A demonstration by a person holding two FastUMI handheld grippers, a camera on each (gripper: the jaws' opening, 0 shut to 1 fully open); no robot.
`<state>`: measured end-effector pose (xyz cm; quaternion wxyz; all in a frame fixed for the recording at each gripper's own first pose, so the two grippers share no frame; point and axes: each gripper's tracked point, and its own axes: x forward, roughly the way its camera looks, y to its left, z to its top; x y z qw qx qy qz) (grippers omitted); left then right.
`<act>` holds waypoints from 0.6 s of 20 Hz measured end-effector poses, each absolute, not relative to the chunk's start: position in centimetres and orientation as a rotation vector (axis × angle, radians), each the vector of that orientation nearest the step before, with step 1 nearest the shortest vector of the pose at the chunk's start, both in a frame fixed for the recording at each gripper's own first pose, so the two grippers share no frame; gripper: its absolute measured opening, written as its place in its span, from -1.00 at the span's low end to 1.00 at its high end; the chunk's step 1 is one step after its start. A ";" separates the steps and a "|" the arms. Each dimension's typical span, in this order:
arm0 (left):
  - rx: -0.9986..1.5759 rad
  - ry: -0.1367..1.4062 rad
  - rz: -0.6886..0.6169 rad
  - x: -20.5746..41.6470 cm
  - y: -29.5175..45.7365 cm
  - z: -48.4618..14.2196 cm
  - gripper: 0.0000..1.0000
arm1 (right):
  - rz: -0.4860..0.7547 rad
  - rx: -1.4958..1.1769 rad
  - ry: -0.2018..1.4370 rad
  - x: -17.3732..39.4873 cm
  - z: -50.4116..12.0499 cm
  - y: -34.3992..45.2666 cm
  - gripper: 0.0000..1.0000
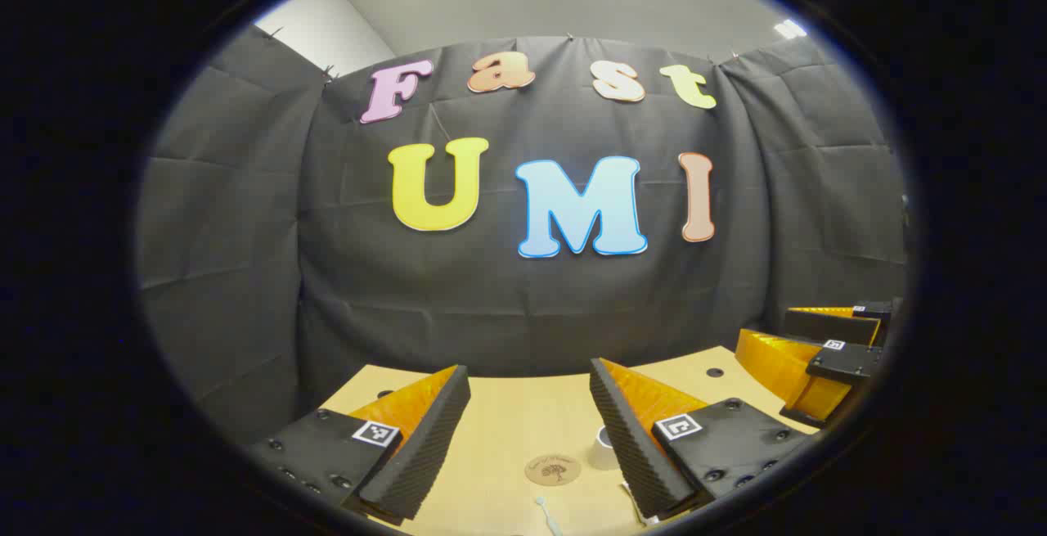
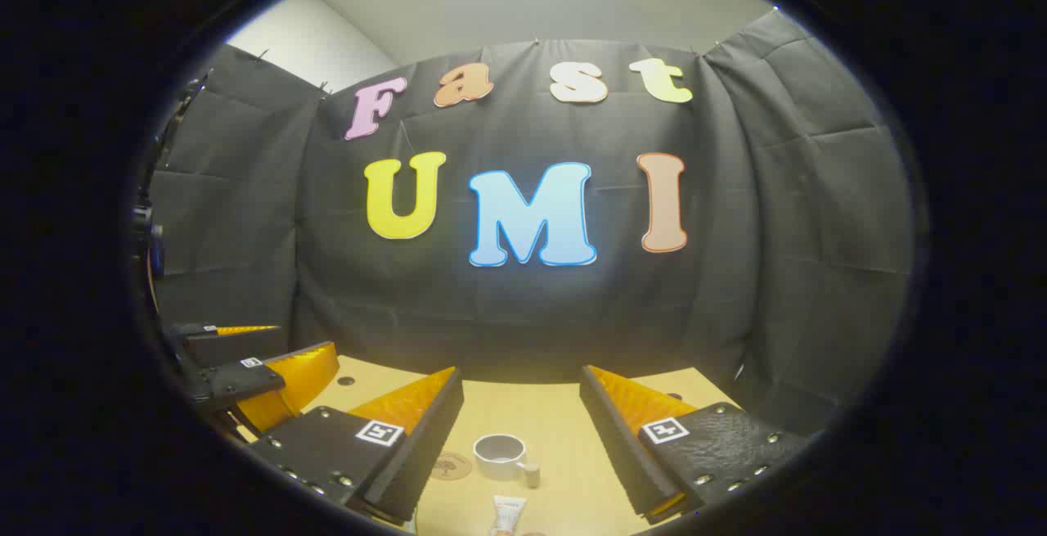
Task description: Put the toothbrush and toothpaste on the desktop into the cup, then pick up the cup and place it on the coaster on the desktop.
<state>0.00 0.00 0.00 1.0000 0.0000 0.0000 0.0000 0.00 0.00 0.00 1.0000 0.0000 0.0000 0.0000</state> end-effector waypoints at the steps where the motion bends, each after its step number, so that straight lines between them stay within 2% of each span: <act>1: -0.001 0.000 0.000 0.0 0.0 0.0 0.95 | 0.000 0.001 0.002 0.0 0.0 0.0 0.80; 12: -0.002 0.031 0.000 0.2 0.0 -0.6 0.95 | 0.000 0.001 0.028 0.4 -0.6 0.1 0.83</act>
